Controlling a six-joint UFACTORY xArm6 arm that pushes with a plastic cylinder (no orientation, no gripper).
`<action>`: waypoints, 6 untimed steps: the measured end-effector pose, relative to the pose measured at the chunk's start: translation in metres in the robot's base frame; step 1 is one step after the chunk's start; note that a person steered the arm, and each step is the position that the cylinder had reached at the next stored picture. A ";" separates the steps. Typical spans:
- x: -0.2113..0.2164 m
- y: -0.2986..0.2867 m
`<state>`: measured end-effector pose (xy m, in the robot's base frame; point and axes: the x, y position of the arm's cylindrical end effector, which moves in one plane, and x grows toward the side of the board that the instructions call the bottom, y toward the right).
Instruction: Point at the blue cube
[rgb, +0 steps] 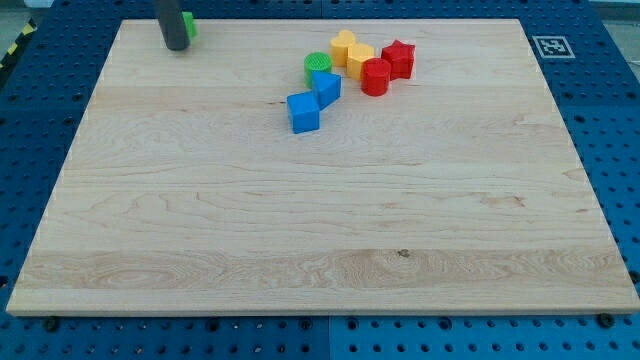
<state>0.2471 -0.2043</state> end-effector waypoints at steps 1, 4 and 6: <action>0.020 0.030; 0.040 0.082; 0.051 0.135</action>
